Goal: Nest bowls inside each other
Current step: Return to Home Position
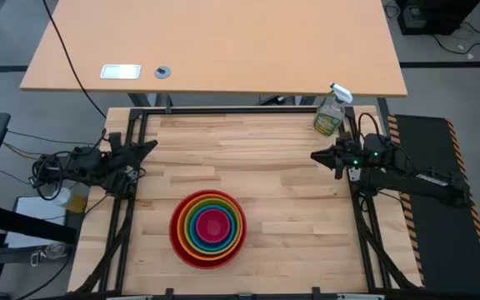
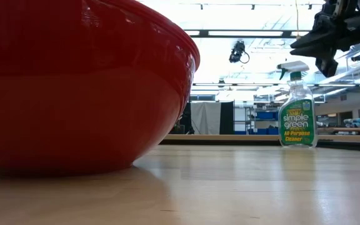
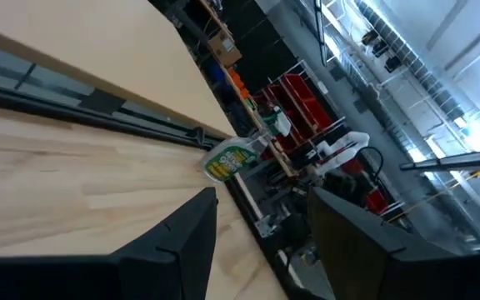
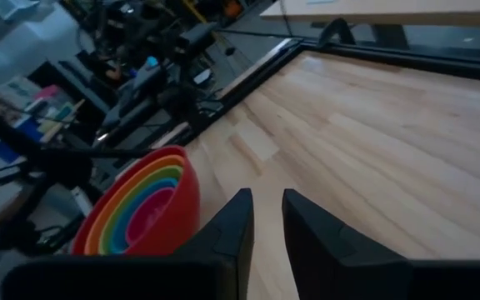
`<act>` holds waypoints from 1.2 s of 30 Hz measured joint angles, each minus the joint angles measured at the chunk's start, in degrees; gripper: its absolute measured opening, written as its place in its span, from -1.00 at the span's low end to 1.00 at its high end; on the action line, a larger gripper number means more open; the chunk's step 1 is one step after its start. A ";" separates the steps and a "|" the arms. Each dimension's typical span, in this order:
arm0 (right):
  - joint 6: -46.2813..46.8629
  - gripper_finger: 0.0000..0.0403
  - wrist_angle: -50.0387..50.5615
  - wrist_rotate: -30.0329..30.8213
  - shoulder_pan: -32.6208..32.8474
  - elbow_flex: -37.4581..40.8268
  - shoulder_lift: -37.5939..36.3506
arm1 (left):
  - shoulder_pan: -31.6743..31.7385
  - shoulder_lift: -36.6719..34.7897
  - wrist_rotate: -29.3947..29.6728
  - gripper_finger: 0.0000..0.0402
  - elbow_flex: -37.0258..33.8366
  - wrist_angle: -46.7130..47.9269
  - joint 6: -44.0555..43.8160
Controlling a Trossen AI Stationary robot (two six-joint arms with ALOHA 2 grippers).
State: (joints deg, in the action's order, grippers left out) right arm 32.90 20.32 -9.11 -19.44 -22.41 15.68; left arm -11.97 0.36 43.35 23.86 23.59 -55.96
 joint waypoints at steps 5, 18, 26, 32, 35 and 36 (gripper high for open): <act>-3.07 -0.69 -0.27 -1.50 -3.51 0.06 0.02 | 0.00 0.00 0.14 -0.04 0.00 0.56 9.07; 6.26 -0.96 -25.35 -16.42 -13.58 15.36 0.00 | 0.00 0.00 -2.50 -0.04 0.02 5.85 14.82; 5.52 -0.90 -24.31 -16.01 -19.36 19.14 0.04 | -0.01 -0.04 -18.73 -0.04 -7.35 -11.73 19.85; 9.77 -0.94 -25.45 -22.65 -22.93 22.03 0.07 | -0.02 0.02 -20.85 -0.04 -21.38 -32.93 19.61; 12.20 -0.95 -25.53 -21.91 -23.52 22.03 0.03 | -0.02 0.35 -21.09 -0.04 -23.12 -34.09 18.29; 13.06 -0.95 -25.59 -20.14 -23.56 22.03 0.05 | -0.02 0.52 -21.15 -0.04 -23.20 -34.24 18.45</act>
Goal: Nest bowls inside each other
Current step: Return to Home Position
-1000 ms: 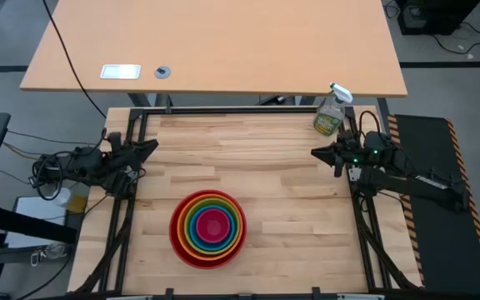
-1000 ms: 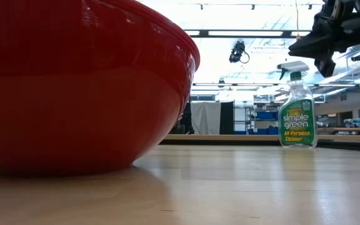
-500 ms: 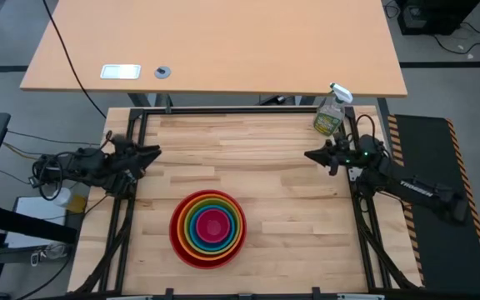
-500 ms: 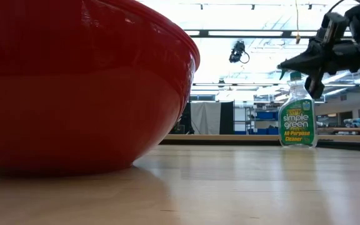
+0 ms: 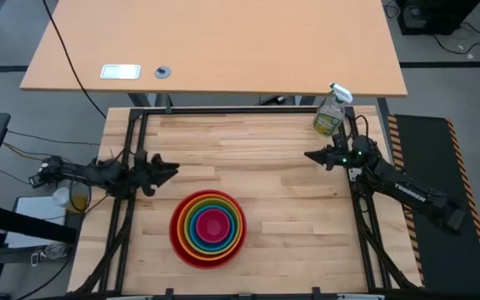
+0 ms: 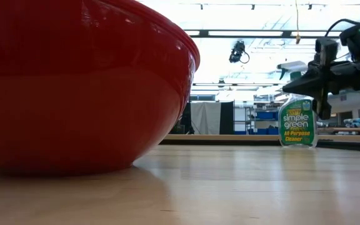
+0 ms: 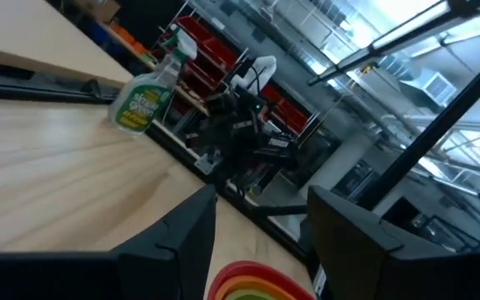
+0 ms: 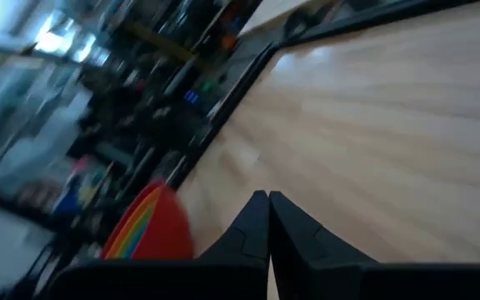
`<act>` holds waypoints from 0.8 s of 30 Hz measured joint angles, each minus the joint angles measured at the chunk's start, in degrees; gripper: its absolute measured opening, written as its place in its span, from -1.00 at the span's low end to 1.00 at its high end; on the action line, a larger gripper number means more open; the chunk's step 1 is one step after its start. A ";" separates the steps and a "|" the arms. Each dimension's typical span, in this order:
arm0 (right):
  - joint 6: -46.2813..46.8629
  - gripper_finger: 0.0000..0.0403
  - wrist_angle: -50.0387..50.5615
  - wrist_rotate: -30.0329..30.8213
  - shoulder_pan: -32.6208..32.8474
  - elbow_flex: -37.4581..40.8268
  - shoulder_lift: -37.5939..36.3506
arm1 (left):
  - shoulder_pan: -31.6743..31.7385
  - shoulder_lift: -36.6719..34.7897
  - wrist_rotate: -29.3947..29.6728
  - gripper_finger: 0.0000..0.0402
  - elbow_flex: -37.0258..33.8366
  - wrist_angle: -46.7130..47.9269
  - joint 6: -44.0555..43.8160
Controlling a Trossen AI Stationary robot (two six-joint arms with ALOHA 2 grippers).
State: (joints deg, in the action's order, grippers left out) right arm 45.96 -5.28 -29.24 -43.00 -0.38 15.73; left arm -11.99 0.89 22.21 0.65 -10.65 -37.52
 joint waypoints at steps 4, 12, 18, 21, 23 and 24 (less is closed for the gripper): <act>-1.19 -0.91 0.13 9.49 -0.02 0.00 0.11 | 0.00 0.06 -1.02 -0.04 -0.12 -0.29 4.22; -26.77 -0.87 0.95 14.65 0.00 -0.02 0.39 | 0.00 0.24 -1.04 -0.04 -0.12 0.08 4.70; -27.59 -0.88 1.05 14.65 0.00 -0.02 0.39 | 0.00 0.24 -1.04 -0.04 -0.14 0.15 4.74; -27.60 -0.88 1.03 14.65 0.00 -0.02 0.39 | 0.00 0.24 -1.04 -0.04 -0.14 0.17 4.76; -27.60 -0.88 1.03 14.65 0.00 -0.02 0.39 | 0.00 0.24 -1.04 -0.04 -0.14 0.17 4.78; -27.62 -0.88 1.03 14.65 0.00 -0.02 0.39 | 0.00 0.24 -1.03 -0.04 -0.14 0.17 4.76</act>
